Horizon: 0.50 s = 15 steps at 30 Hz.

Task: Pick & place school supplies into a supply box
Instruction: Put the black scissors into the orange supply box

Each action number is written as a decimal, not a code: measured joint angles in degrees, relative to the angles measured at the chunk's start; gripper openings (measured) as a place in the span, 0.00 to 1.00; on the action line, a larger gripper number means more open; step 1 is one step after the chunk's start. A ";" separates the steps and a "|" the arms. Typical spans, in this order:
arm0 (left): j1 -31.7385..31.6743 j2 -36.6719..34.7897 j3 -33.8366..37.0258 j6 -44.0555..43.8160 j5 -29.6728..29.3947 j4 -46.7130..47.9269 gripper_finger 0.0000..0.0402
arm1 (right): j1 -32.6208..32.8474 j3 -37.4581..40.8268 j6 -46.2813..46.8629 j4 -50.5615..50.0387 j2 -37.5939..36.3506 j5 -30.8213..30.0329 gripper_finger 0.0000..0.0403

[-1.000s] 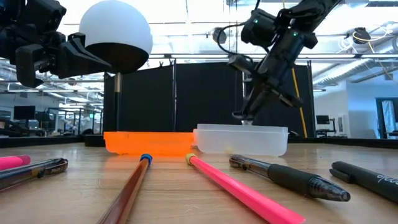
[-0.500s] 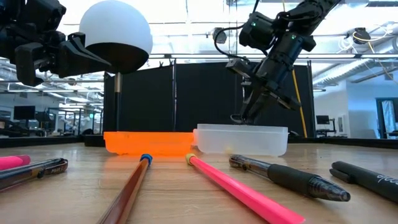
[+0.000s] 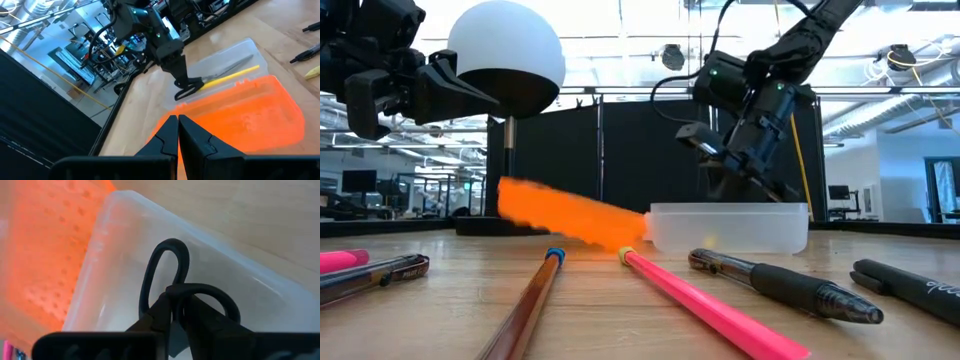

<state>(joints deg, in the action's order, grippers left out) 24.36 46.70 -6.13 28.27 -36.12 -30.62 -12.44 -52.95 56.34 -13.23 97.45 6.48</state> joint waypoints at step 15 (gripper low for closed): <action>0.00 0.00 0.02 -0.50 0.00 0.03 0.05 | -0.22 0.19 -1.58 0.78 -1.49 -0.65 0.19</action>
<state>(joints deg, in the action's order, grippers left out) 24.36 46.70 -6.11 27.77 -36.12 -30.59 -12.67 -52.75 54.76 -12.45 95.96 5.83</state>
